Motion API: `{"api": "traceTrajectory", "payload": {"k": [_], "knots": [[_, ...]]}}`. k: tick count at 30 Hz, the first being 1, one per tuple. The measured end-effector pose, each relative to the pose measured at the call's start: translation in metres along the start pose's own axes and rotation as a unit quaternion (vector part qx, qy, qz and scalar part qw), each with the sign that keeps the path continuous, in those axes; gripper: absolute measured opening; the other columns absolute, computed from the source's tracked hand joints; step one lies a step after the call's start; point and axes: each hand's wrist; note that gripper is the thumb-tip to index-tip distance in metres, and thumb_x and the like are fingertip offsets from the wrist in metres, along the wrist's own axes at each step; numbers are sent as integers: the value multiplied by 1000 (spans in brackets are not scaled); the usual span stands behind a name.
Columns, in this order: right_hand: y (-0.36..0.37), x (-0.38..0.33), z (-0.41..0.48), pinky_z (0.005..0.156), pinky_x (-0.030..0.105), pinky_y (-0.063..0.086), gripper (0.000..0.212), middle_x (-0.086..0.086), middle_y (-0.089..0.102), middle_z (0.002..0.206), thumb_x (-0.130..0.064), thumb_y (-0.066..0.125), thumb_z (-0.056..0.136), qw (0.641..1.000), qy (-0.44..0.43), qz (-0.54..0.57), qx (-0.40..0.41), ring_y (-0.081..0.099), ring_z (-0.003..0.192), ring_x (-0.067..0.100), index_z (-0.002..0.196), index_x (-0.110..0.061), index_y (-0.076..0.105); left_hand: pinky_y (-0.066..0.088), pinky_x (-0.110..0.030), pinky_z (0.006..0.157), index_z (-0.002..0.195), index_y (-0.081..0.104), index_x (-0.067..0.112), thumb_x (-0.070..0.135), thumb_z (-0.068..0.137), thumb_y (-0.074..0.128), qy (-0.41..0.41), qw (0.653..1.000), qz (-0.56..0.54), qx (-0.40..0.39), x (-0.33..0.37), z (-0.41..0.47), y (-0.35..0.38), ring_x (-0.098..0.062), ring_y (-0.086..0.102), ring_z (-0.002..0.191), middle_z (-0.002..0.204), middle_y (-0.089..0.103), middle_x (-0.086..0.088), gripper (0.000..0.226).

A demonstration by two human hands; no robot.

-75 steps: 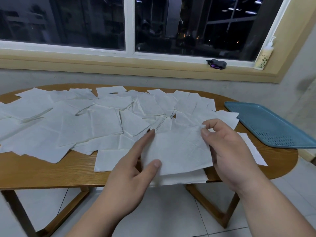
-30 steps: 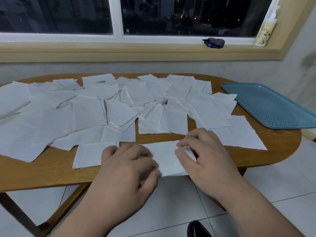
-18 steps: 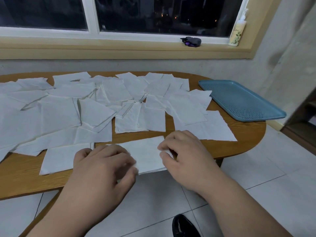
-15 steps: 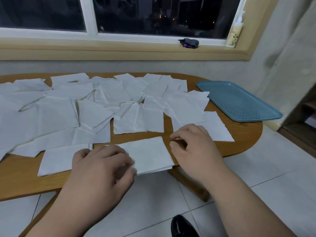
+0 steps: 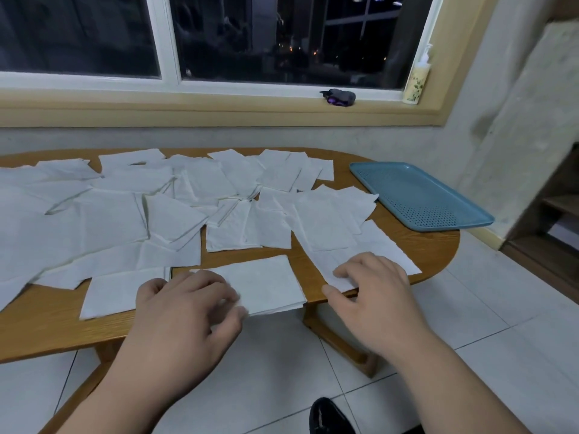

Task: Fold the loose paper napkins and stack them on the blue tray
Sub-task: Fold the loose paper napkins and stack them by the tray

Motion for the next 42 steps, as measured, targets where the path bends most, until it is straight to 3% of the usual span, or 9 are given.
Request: {"api": "traceTrajectory", "payload": {"k": [5, 10, 15, 18, 21, 26, 33, 37, 42], "knots": [[-8, 19, -17, 122, 41, 12, 5, -24, 50, 104, -43, 57, 94, 1000, -3, 15, -8, 45, 106, 1, 98, -39, 58, 29, -37, 89, 84, 65, 42, 59, 81, 41, -12, 999, 44, -7, 11, -4, 0, -5, 58, 102, 97, 58, 27, 29], [-21, 31, -24, 121, 33, 16, 17, -20, 57, 89, -21, 57, 93, 998, -1, 51, 43, 52, 92, 3, 86, -37, 57, 38, -44, 92, 89, 68, 41, 55, 79, 47, 31, 998, 41, 24, 41, -3, 2, -12, 57, 106, 105, 60, 19, 27], [-35, 39, -43, 77, 11, 39, 23, -17, 59, 93, -9, 66, 83, 978, 5, 185, 95, 52, 97, 4, 79, -31, 60, 33, -38, 104, 126, 54, 38, 57, 79, 48, 109, 994, 28, 2, 83, 11, 15, -16, 40, 131, 137, 49, 9, 51], [-39, 49, -53, 78, 15, 46, 32, -17, 65, 97, -1, 69, 81, 960, 5, 261, 104, 59, 100, 7, 82, -32, 62, 29, -41, 111, 140, 41, 32, 53, 77, 53, 148, 988, 34, -19, 108, 26, 31, -23, 32, 142, 151, 40, 2, 68], [-43, 60, -60, 80, 11, 46, 37, -18, 68, 97, 5, 68, 80, 941, 30, 319, 111, 61, 101, 5, 84, -31, 64, 36, -43, 107, 123, 55, 35, 38, 77, 65, 186, 982, 22, -21, 121, 40, 45, -19, 44, 135, 138, 54, 8, 47], [-42, 67, -54, 65, 11, 45, 26, -19, 67, 92, -4, 67, 83, 932, 96, 332, 110, 60, 86, 4, 80, -30, 67, 44, -32, 78, 86, 63, 33, 27, 83, 56, 192, 981, 9, 23, 120, 50, 43, -10, 59, 76, 76, 58, 16, 11], [-33, 47, -20, 68, 13, 44, 27, -23, 59, 90, -9, 65, 86, 915, 103, 360, 148, 57, 85, 4, 90, -36, 60, 38, -19, 65, 88, 66, 32, 28, 81, 50, 138, 989, -2, 49, 113, 55, 8, -9, 51, 64, 71, 58, 16, 17], [-34, 40, -1, 67, 25, 50, 28, -17, 61, 88, -7, 63, 86, 900, 93, 392, 169, 59, 80, 7, 93, -35, 60, 36, -15, 63, 92, 68, 30, 26, 80, 54, 102, 994, -14, 40, 116, 64, -6, -12, 54, 75, 79, 65, 11, 19], [-22, 44, 8, 81, 38, 53, 37, -18, 58, 88, -11, 62, 86, 945, 89, 295, 109, 55, 91, 6, 108, -40, 53, 37, -24, 79, 121, 60, 35, 28, 91, 53, 46, 999, 9, -28, 114, 76, 6, -13, 59, 103, 110, 67, 11, 31]]}}
Point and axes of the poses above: each hand's wrist, its own z-axis towards the middle knuckle, its own y-axis out of the palm, x = y × z
